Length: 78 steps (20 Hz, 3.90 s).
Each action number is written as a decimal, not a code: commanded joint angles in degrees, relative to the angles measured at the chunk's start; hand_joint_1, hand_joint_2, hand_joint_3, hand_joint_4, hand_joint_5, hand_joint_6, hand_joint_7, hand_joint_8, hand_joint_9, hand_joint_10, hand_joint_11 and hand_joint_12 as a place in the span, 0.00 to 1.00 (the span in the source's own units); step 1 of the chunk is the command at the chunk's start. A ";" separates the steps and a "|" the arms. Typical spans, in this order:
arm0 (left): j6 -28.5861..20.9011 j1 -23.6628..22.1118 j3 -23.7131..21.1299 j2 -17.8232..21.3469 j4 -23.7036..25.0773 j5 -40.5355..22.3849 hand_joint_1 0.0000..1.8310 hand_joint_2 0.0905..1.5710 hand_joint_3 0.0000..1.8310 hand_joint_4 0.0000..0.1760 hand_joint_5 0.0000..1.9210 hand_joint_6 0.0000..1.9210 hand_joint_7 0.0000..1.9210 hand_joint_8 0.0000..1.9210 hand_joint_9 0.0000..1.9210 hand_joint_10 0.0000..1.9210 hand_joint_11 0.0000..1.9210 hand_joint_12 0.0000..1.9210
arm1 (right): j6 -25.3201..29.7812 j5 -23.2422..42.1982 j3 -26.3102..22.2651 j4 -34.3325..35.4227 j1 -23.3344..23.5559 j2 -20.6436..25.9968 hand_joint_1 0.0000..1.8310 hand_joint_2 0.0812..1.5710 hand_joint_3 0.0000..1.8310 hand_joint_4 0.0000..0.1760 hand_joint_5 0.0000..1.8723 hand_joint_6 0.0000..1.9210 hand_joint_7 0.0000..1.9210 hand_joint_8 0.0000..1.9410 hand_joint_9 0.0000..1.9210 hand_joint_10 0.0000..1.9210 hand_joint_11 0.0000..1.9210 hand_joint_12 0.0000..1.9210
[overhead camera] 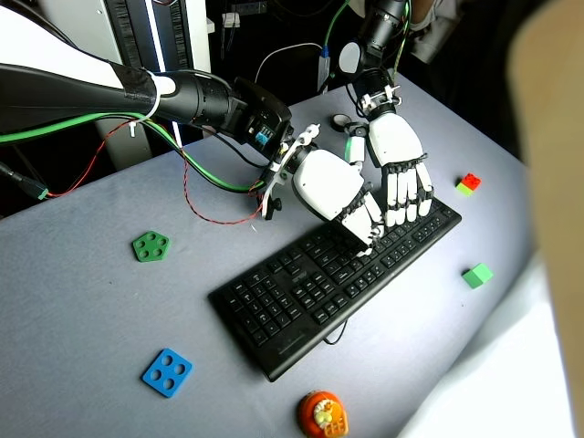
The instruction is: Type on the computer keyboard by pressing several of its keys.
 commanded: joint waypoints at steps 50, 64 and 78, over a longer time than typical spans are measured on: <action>-1.61 -0.07 3.12 -5.24 1.14 18.22 0.00 0.77 0.00 0.21 0.10 0.00 0.13 0.00 0.14 0.00 0.00 0.47 | -8.42 -4.66 -18.51 -9.57 3.26 27.53 0.13 0.98 0.00 0.00 0.09 0.29 0.28 0.00 0.17 0.42 0.00 0.87; -1.40 -0.10 5.45 -6.93 1.13 17.91 0.64 0.64 0.00 0.33 0.06 0.00 0.07 0.00 0.10 0.00 0.00 0.48 | -8.28 -4.68 -19.24 -9.58 3.29 28.02 0.12 0.98 0.00 0.00 0.09 0.29 0.27 0.00 0.17 0.42 0.00 0.86; -1.57 -1.00 -2.07 6.24 1.19 11.96 0.00 0.71 0.00 0.24 0.10 0.01 0.13 0.01 0.13 0.01 0.00 0.43 | -8.15 -4.27 -20.03 -11.13 2.67 28.44 0.12 0.98 0.00 0.00 0.12 0.29 0.28 0.00 0.18 0.43 0.00 0.87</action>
